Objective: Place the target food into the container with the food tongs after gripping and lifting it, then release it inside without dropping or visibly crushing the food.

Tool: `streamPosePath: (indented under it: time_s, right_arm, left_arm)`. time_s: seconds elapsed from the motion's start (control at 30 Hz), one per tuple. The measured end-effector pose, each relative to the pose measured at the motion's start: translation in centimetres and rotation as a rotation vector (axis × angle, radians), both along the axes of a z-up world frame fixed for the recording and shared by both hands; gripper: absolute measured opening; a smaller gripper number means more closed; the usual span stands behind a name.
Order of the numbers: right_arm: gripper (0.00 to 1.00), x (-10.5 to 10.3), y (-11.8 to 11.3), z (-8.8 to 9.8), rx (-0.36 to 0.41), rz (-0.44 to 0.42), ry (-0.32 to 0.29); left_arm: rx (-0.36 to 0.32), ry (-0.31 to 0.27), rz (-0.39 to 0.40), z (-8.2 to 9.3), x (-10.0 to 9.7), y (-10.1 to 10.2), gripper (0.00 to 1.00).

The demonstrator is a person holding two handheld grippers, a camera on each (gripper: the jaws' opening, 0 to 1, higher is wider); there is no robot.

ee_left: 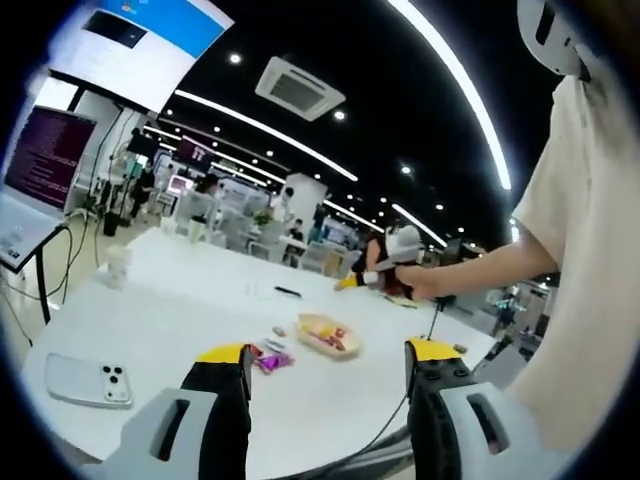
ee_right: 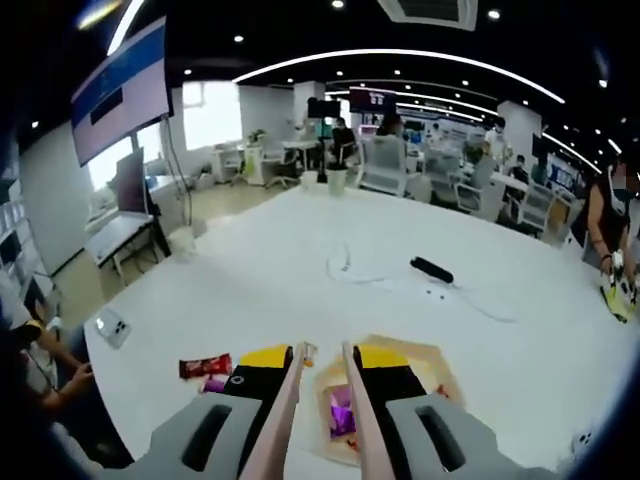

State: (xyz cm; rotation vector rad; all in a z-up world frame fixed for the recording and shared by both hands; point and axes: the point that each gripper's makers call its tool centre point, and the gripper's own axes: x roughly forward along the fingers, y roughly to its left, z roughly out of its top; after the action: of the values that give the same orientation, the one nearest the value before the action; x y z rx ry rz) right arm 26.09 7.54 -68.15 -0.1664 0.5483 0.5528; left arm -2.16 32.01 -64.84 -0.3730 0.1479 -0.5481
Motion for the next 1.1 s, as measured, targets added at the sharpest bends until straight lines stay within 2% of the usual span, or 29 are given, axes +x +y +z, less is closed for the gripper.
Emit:
streamPosePath:
  time_s: [0.57,1.1]
  right_arm:
    - [0.23,-1.3,8.6,-1.1,-0.021,0.186,0.024]
    - [0.23,-2.7,13.1,-3.3,-0.029,0.290,0.074]
  left_arm:
    - [-0.015,0.011,0.058,-0.6,-1.6,1.0,0.62]
    - [-0.019,0.040,0.097,-1.4,-2.3,1.8,0.62]
